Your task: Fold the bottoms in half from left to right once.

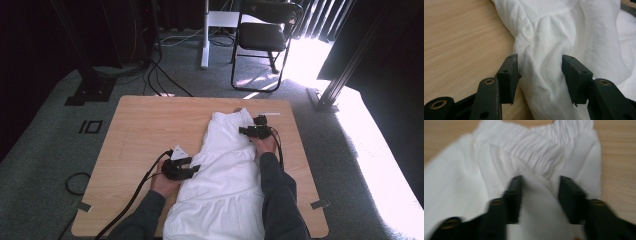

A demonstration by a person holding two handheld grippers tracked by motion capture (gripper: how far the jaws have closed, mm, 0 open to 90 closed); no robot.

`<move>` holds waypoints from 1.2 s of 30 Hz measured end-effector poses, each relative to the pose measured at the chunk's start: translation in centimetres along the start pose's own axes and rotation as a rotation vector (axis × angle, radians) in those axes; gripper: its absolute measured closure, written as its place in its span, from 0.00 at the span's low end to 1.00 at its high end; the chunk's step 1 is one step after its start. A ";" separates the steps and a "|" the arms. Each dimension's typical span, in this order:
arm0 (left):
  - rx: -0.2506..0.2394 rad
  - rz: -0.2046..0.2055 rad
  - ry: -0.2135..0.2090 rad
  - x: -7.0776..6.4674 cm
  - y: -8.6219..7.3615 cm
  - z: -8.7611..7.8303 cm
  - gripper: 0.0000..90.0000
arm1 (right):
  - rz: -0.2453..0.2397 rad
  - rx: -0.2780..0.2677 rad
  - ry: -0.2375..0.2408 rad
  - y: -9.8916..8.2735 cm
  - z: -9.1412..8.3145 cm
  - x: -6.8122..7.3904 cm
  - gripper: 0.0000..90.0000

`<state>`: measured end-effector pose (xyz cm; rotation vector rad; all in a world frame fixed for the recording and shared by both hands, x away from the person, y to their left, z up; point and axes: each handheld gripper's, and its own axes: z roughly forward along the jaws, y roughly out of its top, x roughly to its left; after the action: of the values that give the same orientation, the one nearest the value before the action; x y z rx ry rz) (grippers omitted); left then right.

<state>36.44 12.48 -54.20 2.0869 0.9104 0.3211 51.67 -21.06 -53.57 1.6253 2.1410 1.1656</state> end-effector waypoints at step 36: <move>0.062 0.123 0.027 -1.7 5.9 4.9 0.57 | 0.007 -0.126 -0.038 -7.2 -10.0 0.3 0.67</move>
<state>40.66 6.05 -52.68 2.2060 0.8189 0.3909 40.47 -25.91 -51.78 1.5887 1.9979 1.2341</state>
